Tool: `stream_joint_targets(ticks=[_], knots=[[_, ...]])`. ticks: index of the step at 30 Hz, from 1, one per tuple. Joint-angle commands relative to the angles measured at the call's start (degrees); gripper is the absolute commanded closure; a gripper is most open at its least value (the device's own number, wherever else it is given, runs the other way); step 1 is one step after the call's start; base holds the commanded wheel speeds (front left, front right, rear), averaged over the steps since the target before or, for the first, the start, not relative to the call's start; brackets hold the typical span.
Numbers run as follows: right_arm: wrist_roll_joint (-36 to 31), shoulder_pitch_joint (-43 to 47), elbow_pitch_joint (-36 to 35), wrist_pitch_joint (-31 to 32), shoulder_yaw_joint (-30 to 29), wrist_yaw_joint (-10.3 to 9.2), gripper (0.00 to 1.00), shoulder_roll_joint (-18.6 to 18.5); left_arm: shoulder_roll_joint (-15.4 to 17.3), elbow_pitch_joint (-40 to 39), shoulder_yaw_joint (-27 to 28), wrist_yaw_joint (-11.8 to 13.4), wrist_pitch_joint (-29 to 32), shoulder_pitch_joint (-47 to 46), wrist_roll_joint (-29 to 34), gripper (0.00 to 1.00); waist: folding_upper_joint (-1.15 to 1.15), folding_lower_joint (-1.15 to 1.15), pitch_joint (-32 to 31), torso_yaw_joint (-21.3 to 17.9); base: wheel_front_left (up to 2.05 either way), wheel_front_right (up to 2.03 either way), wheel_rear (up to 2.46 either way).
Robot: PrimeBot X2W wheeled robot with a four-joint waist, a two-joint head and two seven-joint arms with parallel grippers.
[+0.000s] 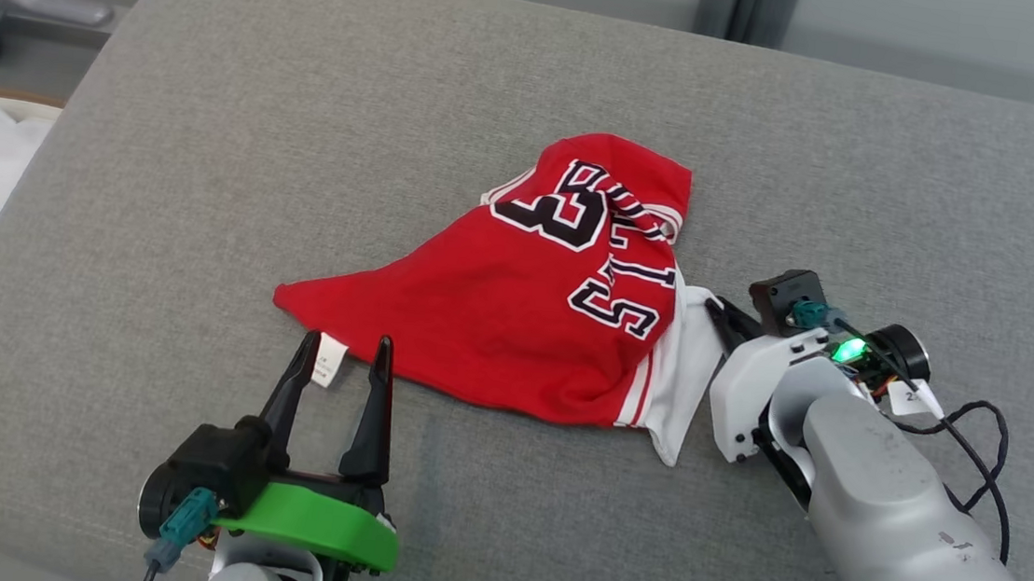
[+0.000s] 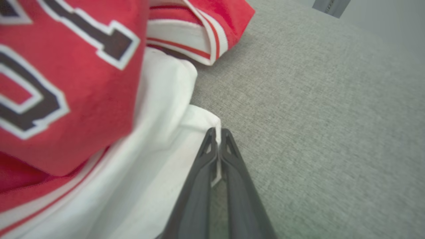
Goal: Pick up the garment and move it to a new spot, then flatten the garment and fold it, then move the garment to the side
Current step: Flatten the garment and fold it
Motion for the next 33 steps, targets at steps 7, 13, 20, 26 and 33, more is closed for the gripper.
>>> stream_joint_targets(ticks=[7, 13, 20, 26, 33], knots=[[-1.84, 1.16, 2.22, -5.01, -10.63, -0.1, 1.0, -0.56, 0.04, 0.28, 1.8, -0.21, -0.01, 0.42, 0.84, 0.0, 0.0, 0.0, -1.51, -7.33, 0.0, 0.0, 0.0], [-5.06, 6.65, -1.14, -5.84, -19.3, -0.1, 1.0, -0.58, 0.05, 0.55, 2.73, -0.64, -0.01, 1.15, 1.73, 0.0, 0.0, 0.0, -2.16, -12.69, 0.0, 0.0, 0.0], [-3.32, 17.13, -13.4, -5.91, -25.12, -0.1, 1.0, -0.5, 0.07, 1.32, 3.34, -1.18, -0.01, 1.65, 2.05, 0.0, 0.0, 0.0, -3.08, -16.86, 0.0, 0.0, 0.0], [-0.89, 25.12, -21.34, -5.92, -25.35, -0.1, 1.0, -0.48, 0.07, 2.14, 3.7, -1.69, -0.01, 2.36, 1.94, 0.0, 0.0, 0.0, -4.28, -17.57, 0.0, 0.0, 0.0], [0.63, 30.06, -26.37, -5.94, -24.15, -0.1, 0.0, -0.5, 0.08, 3.52, 6.48, -1.54, -0.01, 3.58, 2.57, 0.0, 0.0, 0.0, -6.5, -17.06, 0.0, 0.0, 0.0]])
